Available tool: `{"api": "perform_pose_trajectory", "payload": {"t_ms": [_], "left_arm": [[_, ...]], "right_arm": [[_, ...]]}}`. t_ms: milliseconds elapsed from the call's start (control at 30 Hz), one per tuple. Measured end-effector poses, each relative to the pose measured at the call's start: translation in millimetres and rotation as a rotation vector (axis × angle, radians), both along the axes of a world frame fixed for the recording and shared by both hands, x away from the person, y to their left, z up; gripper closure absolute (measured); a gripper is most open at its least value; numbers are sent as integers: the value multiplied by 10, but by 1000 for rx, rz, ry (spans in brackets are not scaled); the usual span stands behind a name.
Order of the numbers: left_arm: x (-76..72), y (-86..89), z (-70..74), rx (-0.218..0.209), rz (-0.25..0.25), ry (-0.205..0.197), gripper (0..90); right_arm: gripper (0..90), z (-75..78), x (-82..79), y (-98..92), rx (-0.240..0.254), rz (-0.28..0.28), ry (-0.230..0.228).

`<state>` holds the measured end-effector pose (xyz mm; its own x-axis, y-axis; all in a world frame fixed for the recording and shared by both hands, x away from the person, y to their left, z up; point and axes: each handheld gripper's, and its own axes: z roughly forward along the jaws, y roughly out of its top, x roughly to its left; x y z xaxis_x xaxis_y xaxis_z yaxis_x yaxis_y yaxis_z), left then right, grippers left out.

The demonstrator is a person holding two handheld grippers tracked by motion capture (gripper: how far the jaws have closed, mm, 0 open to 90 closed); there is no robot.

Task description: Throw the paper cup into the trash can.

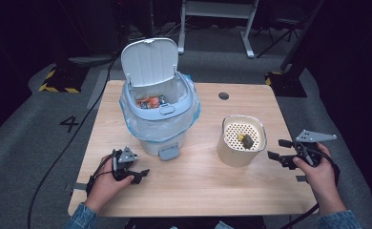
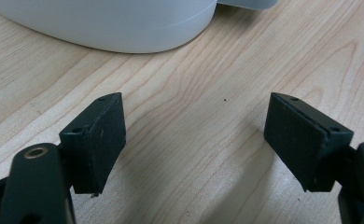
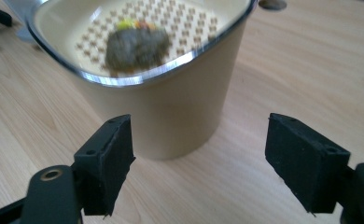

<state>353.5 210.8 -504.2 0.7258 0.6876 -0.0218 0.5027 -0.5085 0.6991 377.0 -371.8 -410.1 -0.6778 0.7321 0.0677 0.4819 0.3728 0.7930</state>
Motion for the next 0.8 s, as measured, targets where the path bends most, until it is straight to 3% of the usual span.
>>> {"api": "perform_pose_trajectory", "payload": {"t_ms": [333, 500, 600, 700, 800], "left_arm": [[-1, -1, 1, 0, 1, 0, 214], [-9, 20, 4, -11, 22, -4, 267], [-8, 45, 6, -19, 28, -6, 302], [-9, 63, 7, -33, 29, 2, 316], [-1, 79, 8, -51, 34, 11, 321]], "right_arm": [[237, -554, -105, -10, -56, -35, 78], [214, -770, -116, 15, -44, -60, 74], [200, -895, -119, 24, -84, -61, 69], [200, -929, -145, 25, -74, -78, 37], [183, -937, -164, 58, -111, -79, 16]]}}
